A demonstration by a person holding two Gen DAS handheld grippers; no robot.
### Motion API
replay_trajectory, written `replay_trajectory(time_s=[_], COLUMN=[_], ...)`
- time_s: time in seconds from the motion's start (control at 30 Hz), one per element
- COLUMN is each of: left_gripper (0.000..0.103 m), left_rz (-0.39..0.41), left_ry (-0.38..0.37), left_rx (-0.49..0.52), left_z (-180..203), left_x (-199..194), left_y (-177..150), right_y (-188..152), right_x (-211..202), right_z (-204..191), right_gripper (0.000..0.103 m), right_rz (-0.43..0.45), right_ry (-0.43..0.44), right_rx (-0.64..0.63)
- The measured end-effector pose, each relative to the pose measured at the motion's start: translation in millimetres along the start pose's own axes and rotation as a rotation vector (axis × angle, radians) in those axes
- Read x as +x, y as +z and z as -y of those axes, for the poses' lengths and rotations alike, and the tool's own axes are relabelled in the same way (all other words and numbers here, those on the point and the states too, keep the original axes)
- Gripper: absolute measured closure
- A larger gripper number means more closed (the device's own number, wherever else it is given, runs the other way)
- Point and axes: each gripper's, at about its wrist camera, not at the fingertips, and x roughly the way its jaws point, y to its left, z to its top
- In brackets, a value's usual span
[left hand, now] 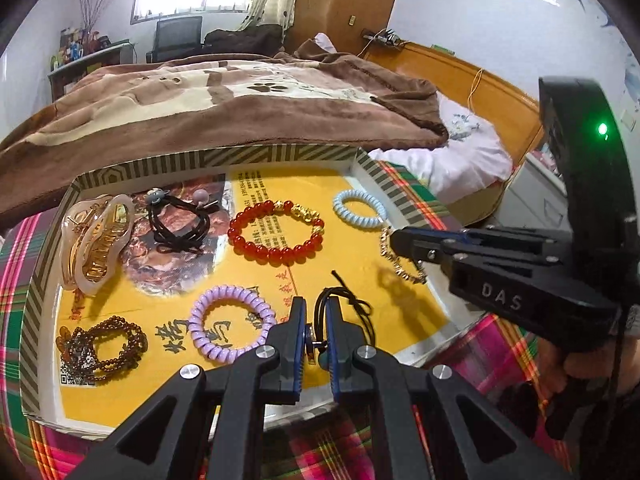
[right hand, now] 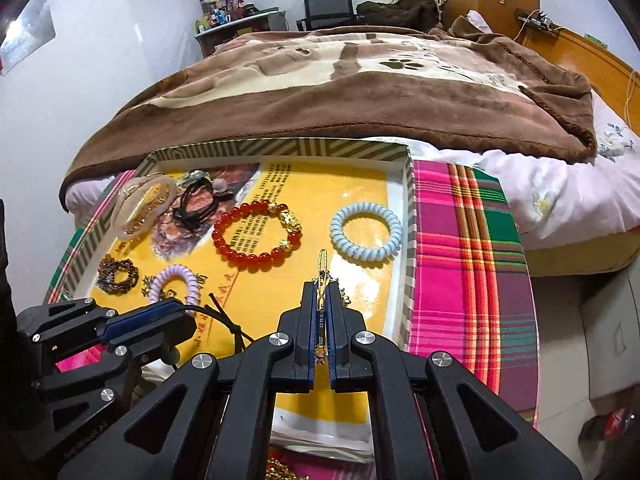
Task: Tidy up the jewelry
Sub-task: 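Carry the black hair tie and gold chain over the tray with both grippers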
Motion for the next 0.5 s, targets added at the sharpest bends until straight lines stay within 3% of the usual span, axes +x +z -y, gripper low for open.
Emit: replay_trajectory(time_s=[0.1,0.5], left_gripper=[0.093,0.093], left_rz=[-0.007,-0.022], left_ry=[0.037,0.064], left_rx=[0.014,0.011], left_z=[1,-3], left_x=[6,11], left_y=[-2,-5], right_y=[-1,-3], right_x=[2,11], right_z=[1,3], right_gripper=[0.099,0.099], right_rz=[-0.005,-0.024], right_ry=[-0.014,-0.017], right_rx=[-0.007,-0.003])
